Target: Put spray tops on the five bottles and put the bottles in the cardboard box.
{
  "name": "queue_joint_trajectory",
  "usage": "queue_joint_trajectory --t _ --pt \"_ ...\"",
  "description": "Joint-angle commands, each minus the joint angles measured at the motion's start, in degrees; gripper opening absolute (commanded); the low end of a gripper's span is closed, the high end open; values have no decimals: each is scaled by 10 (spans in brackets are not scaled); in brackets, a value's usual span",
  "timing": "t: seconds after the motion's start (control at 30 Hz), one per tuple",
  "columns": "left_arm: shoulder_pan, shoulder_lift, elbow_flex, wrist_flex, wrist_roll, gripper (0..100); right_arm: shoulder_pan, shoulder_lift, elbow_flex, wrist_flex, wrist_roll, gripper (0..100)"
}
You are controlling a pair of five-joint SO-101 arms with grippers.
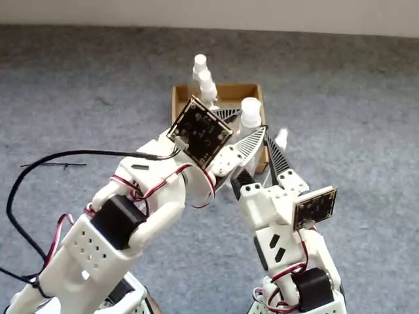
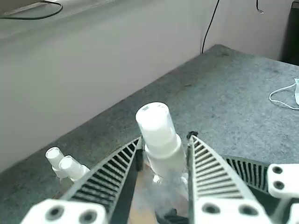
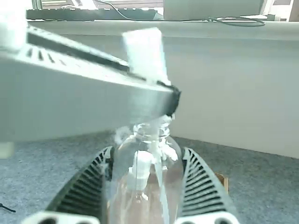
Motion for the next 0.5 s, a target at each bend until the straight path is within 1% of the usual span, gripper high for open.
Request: queue_joint_trajectory --t 0.0,0.17,0.27,0.37,0.47 --pt "2 2 -55 21 -6 149 -6 0 -33 -13 -6 4" --pt "2 2 -106 47 -7 185 -6 0 -31 -13 -6 4" --pt "-2 3 -149 59 -8 185 -6 0 -31 -13 -6 4" --pt "-37 20 -190 57 -8 185 -6 0 -31 -13 -6 4" --pt "-67 80 -230 74 -8 185 -6 0 -31 -13 -6 4"
